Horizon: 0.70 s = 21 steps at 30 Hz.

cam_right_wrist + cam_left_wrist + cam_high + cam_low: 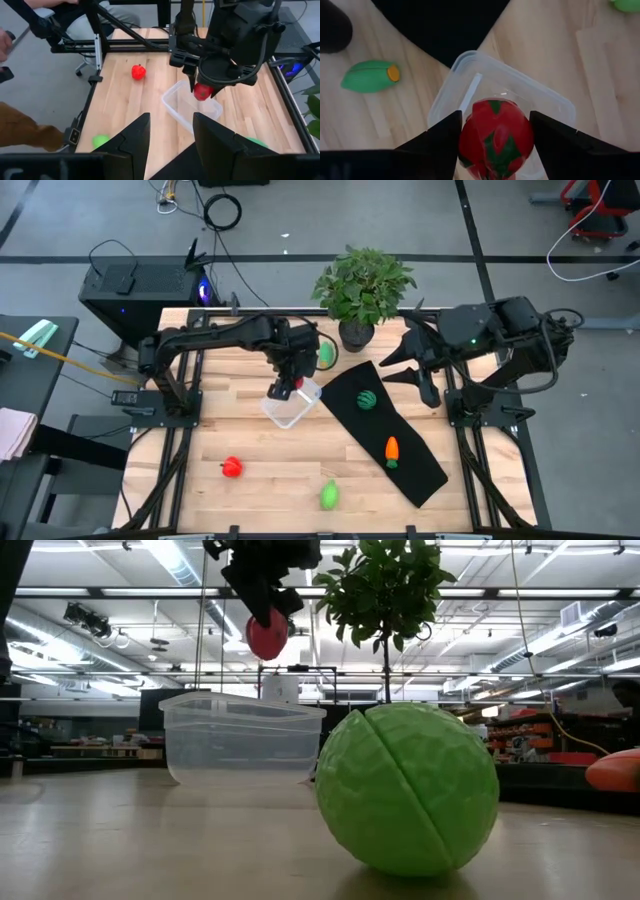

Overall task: Pick and placing Produce into tupperware
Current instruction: Put the red dragon fruit into the transparent bin

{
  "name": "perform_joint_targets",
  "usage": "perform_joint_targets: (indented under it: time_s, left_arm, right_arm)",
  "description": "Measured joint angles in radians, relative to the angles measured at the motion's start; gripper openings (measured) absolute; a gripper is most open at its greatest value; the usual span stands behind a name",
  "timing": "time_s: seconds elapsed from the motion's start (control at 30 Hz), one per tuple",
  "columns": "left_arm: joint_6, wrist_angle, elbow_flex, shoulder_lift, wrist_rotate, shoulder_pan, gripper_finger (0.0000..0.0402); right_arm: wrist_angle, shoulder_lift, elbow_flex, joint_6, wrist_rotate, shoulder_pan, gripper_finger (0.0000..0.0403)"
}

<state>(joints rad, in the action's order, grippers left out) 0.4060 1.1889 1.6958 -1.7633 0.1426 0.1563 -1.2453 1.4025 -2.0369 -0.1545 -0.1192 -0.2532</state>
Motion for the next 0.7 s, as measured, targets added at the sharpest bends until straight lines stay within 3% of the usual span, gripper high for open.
perform_joint_targets:
  time_s: [0.7]
  left_arm:
    - [-0.083,-0.127,-0.264,-0.010,-0.012,-0.015,0.0228]
  right_arm:
    - [0.005,0.001,0.000,-0.023,-0.015,-0.051,0.0155]
